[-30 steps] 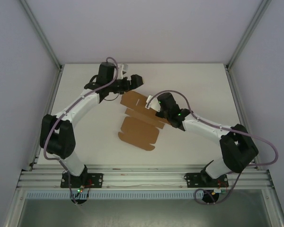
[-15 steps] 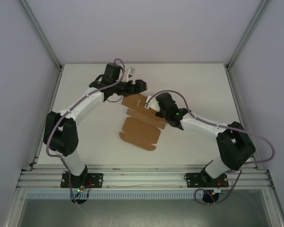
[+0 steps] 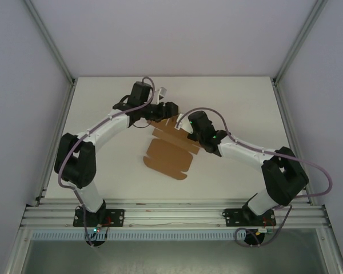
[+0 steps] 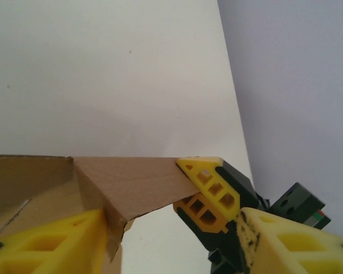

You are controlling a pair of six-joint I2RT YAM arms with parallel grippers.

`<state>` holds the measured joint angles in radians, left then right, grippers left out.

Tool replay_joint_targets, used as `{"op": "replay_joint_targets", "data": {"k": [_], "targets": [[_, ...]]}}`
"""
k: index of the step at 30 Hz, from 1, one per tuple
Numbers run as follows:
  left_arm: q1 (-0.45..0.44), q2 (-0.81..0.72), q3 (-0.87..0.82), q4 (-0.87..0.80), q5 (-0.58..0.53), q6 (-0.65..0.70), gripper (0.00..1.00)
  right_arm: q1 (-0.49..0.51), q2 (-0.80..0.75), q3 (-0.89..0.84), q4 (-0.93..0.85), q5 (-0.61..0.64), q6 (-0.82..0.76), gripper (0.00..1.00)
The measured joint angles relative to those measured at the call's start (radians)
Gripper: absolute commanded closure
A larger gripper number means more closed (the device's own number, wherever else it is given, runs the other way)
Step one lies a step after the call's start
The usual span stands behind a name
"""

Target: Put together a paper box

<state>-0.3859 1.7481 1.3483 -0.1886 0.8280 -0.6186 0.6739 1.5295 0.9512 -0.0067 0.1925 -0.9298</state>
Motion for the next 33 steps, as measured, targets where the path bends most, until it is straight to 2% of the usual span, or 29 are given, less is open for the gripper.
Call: {"op": "replay_joint_targets", "data": {"k": [5,7,12,15,33], "targets": [[-0.012,0.023,0.000,0.013,-0.027,-0.043,0.60,0.000,0.000,-0.001,0.001,0.003,-0.003,1.00],[-0.020,0.026,0.000,0.009,-0.052,-0.049,0.61,0.000,-0.001,-0.006,0.007,0.002,-0.003,1.00],[-0.034,0.028,0.000,-0.022,-0.105,-0.063,0.75,0.002,-0.019,-0.025,0.024,-0.008,-0.008,1.00],[-0.040,0.028,0.002,-0.034,-0.117,-0.064,0.84,0.002,-0.022,-0.033,0.023,-0.009,-0.010,0.96],[-0.049,0.028,0.010,-0.078,-0.194,-0.063,0.87,0.003,-0.115,-0.086,0.014,0.005,-0.002,0.81]]}}
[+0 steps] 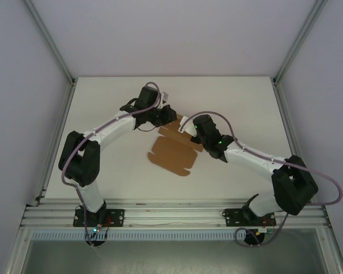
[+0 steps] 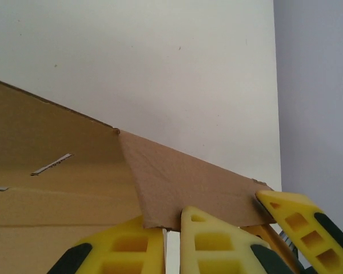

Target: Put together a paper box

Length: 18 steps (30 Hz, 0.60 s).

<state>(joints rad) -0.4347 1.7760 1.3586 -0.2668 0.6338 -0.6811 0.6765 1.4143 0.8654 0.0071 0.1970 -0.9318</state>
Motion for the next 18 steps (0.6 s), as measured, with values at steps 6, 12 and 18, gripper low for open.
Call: {"op": "replay_joint_targets", "data": {"k": [6,12,18], "targets": [[0.001,0.000,0.004,-0.010,-0.014,0.000,0.84,-0.016,0.000,-0.004,-0.020,0.012,0.002,0.99],[0.003,0.000,0.013,-0.026,-0.020,0.033,0.21,-0.024,0.008,-0.004,-0.018,0.033,-0.008,1.00],[0.010,-0.066,-0.021,-0.095,-0.132,0.097,0.00,-0.028,0.008,-0.004,-0.003,0.034,-0.009,1.00]]}}
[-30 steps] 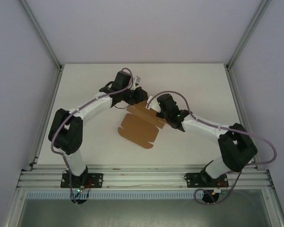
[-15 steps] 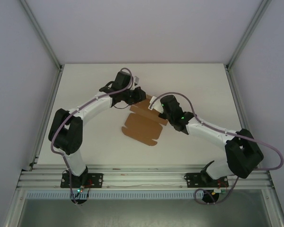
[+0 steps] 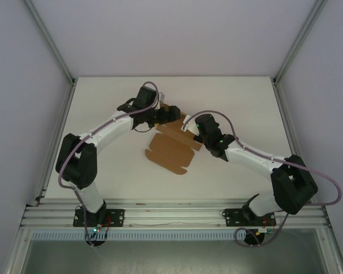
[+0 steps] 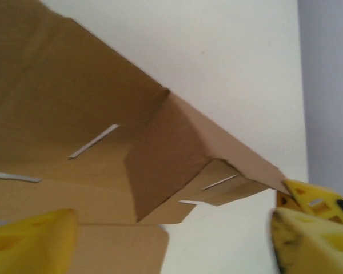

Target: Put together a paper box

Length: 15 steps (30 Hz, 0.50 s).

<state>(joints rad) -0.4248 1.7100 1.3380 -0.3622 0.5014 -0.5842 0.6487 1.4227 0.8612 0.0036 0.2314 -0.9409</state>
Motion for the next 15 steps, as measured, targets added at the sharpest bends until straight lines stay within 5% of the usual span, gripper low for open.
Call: {"op": "replay_joint_targets", "data": {"k": [9,15], "targets": [[0.262,-0.259,-0.285,-0.020,-0.150,0.078,0.00,-0.002,-0.019,0.000,0.005,-0.066,0.005,1.00],[0.283,-0.232,-0.392,-0.003,-0.195,0.177,0.00,-0.018,-0.048,0.000,0.005,-0.145,0.040,1.00]]}}
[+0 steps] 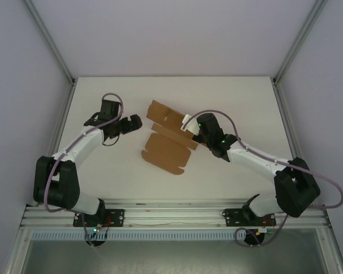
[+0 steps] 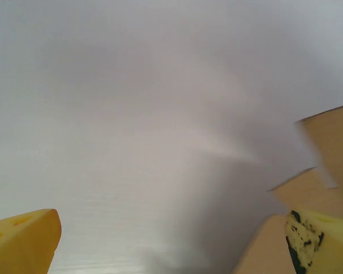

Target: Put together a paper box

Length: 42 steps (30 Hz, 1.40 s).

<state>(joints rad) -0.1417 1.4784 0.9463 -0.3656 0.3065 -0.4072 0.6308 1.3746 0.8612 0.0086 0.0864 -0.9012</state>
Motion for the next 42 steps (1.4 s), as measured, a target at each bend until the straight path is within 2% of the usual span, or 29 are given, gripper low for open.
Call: {"op": "replay_joint_targets", "data": {"k": [7,14,26,35,42], "targets": [[0.000,0.087,-0.013,0.143,0.016,0.062,0.00,-0.032,-0.007,0.001,-0.014,-0.079,0.038,1.00],[0.000,0.134,-0.042,0.286,0.068,0.069,0.01,-0.039,-0.007,0.003,-0.032,-0.122,0.061,1.00],[0.000,0.134,-0.162,0.547,0.307,0.126,0.05,-0.056,-0.007,0.003,-0.043,-0.142,0.089,1.00],[-0.026,0.155,-0.158,0.607,0.381,0.129,0.15,-0.056,-0.007,0.023,-0.062,-0.173,0.106,1.00],[-0.062,0.260,-0.129,0.663,0.423,0.116,0.29,-0.056,-0.007,0.027,-0.071,-0.200,0.114,1.00]]}}
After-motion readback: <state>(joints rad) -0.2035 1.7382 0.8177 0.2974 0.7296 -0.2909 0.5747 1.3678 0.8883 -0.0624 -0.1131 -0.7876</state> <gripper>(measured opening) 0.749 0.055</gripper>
